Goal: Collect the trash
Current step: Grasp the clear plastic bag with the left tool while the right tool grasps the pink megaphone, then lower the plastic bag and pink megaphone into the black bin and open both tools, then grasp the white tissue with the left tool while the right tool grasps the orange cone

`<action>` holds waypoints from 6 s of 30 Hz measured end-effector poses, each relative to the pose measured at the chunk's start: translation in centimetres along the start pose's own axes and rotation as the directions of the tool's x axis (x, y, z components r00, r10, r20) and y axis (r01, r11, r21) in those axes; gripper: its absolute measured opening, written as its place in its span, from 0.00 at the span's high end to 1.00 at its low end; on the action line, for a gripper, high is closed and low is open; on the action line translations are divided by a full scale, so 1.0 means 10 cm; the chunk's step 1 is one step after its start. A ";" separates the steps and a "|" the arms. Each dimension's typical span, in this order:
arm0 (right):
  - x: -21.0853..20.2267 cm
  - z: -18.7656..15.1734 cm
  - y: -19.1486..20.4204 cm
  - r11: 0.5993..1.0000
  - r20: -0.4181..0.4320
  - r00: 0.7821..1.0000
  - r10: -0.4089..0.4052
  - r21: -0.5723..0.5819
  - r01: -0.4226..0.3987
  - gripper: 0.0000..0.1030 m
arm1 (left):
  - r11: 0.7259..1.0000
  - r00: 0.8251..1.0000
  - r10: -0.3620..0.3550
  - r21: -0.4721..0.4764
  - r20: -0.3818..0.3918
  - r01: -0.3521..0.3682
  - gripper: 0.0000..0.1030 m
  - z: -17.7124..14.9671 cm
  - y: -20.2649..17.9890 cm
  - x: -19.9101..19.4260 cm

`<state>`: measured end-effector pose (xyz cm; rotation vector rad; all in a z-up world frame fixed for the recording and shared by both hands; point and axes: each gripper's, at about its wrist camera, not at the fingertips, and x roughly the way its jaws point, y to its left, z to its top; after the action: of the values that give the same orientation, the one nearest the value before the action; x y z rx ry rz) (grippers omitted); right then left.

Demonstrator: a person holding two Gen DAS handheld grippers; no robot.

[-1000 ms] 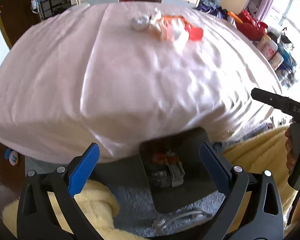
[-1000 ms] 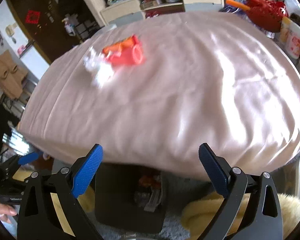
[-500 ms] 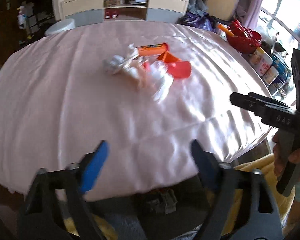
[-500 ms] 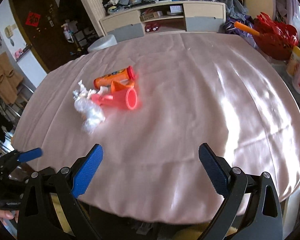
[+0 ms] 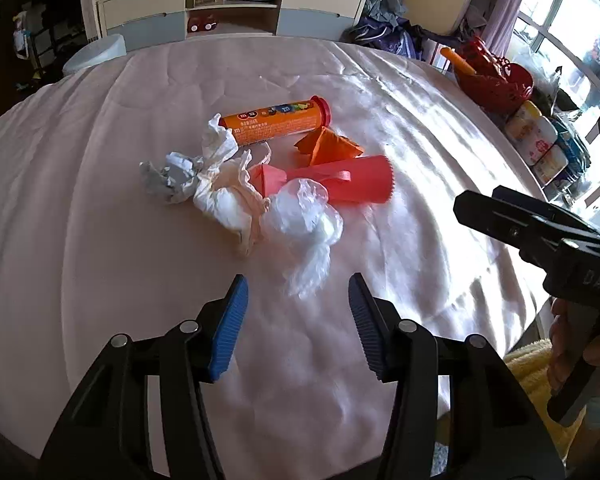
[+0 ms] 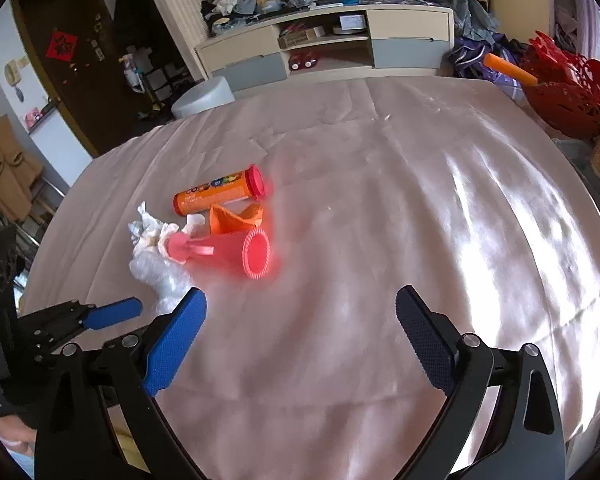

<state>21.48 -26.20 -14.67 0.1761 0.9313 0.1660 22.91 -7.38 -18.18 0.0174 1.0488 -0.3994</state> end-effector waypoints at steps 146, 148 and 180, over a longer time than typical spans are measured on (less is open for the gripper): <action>-0.38 -0.64 0.16 1.000 -0.065 0.998 -0.011 -0.028 0.009 0.04 | 0.983 0.993 0.121 -0.136 -0.005 -0.120 0.09 -1.08 0.45 -0.81; -0.29 -0.54 0.18 0.999 -0.067 0.998 -0.009 -0.036 0.006 0.04 | 0.984 0.993 0.115 -0.137 -0.006 -0.115 0.09 -0.91 0.49 -0.75; 0.80 0.42 0.58 0.979 -0.064 0.995 0.078 -0.181 -0.089 0.66 | 0.989 0.998 0.055 -0.134 -0.005 -0.055 0.54 0.50 0.79 0.21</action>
<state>29.16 -19.17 -17.16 0.0395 0.9599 0.3348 30.59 -1.73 -18.78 -0.0737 1.0724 -0.2780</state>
